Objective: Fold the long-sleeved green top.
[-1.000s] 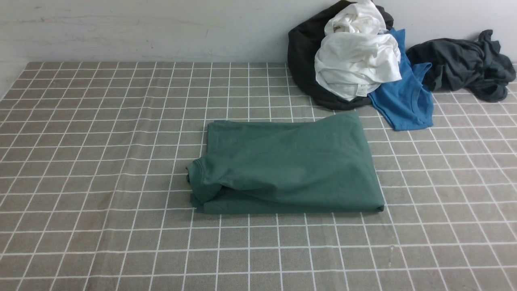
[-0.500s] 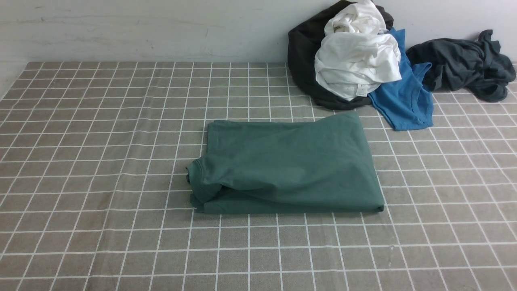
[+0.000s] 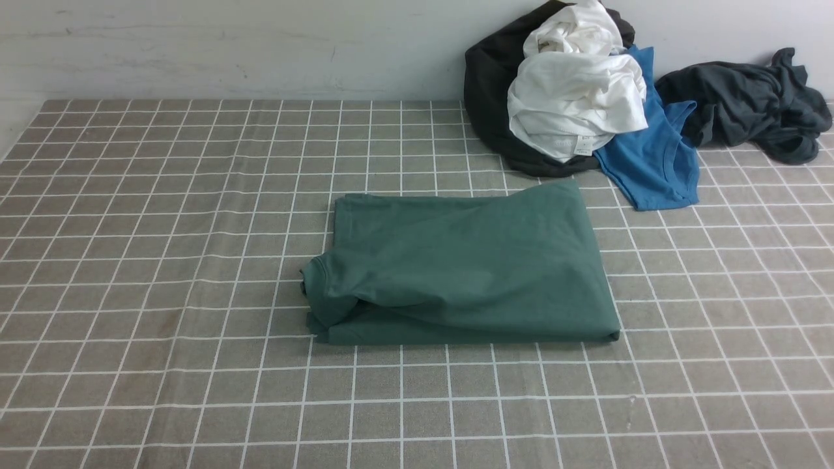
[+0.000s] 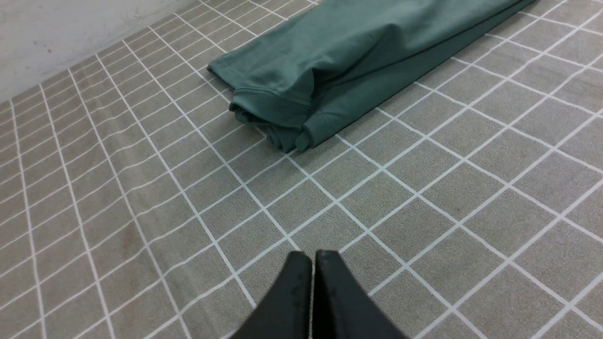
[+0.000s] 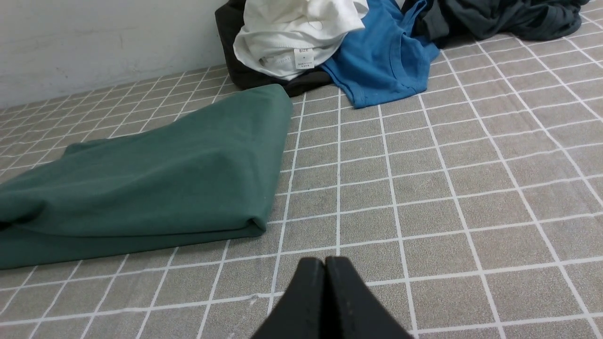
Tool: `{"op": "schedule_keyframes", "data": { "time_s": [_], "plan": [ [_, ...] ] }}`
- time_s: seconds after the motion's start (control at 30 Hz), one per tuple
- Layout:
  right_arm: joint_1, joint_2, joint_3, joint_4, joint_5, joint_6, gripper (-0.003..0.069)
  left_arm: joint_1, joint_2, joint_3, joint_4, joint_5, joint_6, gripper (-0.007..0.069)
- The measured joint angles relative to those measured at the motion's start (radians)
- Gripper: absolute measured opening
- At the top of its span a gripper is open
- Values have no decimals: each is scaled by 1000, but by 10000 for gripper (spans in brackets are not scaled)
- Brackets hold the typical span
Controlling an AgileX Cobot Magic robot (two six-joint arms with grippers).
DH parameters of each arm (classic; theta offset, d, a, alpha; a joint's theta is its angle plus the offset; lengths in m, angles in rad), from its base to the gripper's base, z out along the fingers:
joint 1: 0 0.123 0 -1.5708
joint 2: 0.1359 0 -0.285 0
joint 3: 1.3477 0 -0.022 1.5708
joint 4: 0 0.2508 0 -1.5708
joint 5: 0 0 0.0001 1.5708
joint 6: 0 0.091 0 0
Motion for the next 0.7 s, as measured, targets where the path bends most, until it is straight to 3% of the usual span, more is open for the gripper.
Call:
{"op": "schedule_keyframes", "data": {
  "time_s": [0.4,0.5,0.63,0.7],
  "plan": [
    [0,0,0,0,0,0,-14,0,0,2,0,0,0,-8],
    [0,0,0,0,0,0,-14,0,-6,8,74,0,-1,-8],
    [0,0,0,0,0,0,-14,0,-39,9,170,-16,-83,-8],
    [0,0,0,0,0,0,-14,0,-66,9,282,-103,-219,-8]
  ]
}}
